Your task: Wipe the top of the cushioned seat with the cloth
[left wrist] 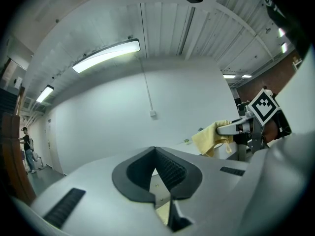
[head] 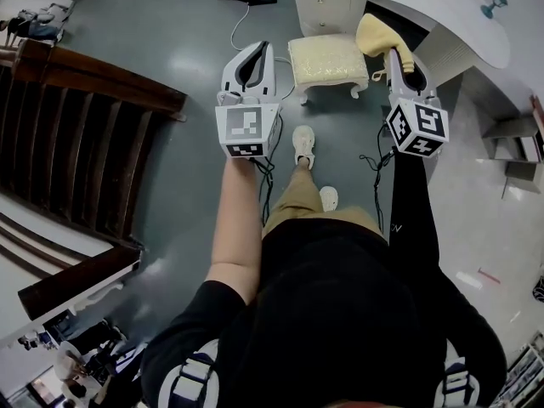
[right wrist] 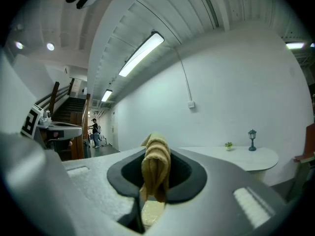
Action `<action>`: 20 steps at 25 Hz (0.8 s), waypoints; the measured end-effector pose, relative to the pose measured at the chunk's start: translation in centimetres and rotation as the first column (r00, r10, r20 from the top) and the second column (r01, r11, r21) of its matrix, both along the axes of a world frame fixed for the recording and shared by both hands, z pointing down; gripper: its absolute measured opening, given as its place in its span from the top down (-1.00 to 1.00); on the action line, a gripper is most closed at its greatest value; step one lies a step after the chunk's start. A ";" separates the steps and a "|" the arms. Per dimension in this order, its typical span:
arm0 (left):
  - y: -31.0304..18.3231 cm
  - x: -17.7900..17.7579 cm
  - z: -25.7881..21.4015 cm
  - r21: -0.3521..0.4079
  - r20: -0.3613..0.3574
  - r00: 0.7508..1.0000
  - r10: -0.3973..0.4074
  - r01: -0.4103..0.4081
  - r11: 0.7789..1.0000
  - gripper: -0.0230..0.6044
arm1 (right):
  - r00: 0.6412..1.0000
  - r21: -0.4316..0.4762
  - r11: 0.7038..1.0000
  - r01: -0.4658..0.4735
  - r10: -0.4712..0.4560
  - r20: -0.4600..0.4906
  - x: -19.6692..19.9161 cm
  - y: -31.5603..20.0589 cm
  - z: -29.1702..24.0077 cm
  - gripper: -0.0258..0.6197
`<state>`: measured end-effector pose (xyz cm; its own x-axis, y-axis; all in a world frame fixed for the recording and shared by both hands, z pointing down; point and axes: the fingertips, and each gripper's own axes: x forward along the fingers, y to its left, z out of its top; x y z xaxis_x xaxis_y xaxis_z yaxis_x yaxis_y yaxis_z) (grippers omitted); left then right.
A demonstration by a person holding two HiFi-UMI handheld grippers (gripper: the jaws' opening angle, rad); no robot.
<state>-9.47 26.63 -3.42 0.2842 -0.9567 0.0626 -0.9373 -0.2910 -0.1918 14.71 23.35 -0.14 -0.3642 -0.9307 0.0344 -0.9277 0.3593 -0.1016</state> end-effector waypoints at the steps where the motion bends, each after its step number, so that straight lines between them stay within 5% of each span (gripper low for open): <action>1: -0.9 -0.2 0.3 -0.002 0.000 1.000 0.001 -0.001 1.000 0.90 | 1.000 -0.001 1.000 0.004 -0.004 -0.003 -0.3 -0.8 0.3 0.73; 20: -27.0 -8.1 9.8 -0.089 0.004 1.000 0.002 -0.002 0.996 0.91 | 0.990 -0.200 0.978 0.056 -0.080 -0.115 -11.5 -24.6 11.3 0.73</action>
<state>-17.59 -0.40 6.37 0.2856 -0.9468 0.1484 -0.9360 -0.3088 -0.1690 3.17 -1.25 11.13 -0.4085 -0.8747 0.2609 -0.9114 0.4065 -0.0642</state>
